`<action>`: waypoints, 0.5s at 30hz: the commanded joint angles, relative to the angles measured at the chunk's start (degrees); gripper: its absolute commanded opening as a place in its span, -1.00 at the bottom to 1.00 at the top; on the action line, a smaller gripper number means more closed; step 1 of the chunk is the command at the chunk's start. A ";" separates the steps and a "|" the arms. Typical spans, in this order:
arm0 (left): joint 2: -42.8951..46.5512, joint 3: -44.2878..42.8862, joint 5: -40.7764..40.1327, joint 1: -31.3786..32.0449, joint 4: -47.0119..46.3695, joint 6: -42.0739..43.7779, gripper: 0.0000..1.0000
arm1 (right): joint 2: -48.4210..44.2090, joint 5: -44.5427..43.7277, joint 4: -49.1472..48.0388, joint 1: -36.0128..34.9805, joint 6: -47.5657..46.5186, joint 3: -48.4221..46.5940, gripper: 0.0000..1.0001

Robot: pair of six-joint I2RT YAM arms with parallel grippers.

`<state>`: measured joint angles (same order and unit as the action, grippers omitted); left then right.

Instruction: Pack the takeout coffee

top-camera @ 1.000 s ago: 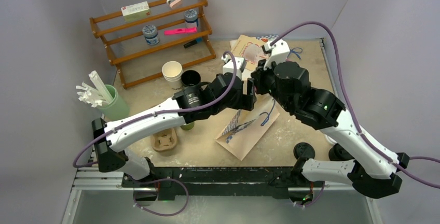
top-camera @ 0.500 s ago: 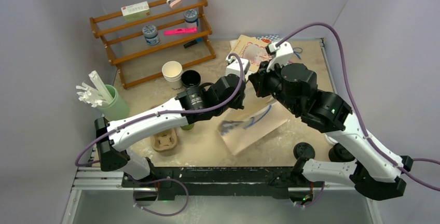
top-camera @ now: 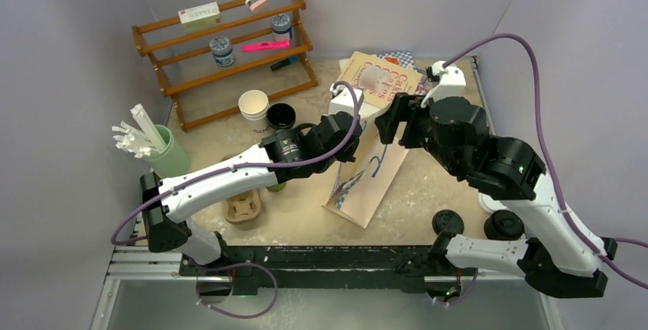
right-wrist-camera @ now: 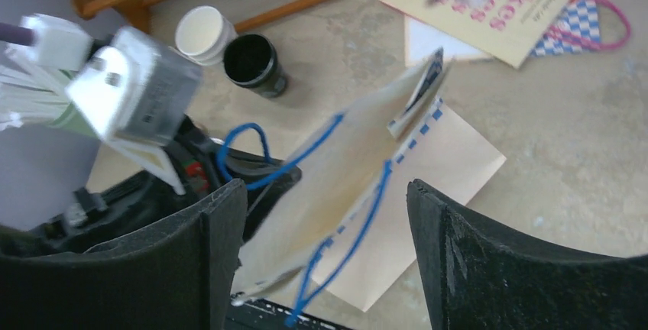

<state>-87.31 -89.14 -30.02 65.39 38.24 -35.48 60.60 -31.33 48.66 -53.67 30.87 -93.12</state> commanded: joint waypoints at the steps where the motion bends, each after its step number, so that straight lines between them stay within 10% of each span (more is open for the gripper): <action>1: 2.91 0.78 -1.33 0.27 -1.41 -2.59 -1.00 | 1.76 -5.45 12.06 -0.26 12.51 -0.92 0.60; 15: 7.28 4.07 -1.62 0.26 -0.90 -5.11 -1.00 | 3.45 20.31 4.54 13.84 14.42 7.98 0.32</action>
<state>-83.22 -85.65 -30.50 65.39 38.52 -38.92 63.64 -19.92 56.73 -41.69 43.44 -87.37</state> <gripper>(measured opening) 0.039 0.675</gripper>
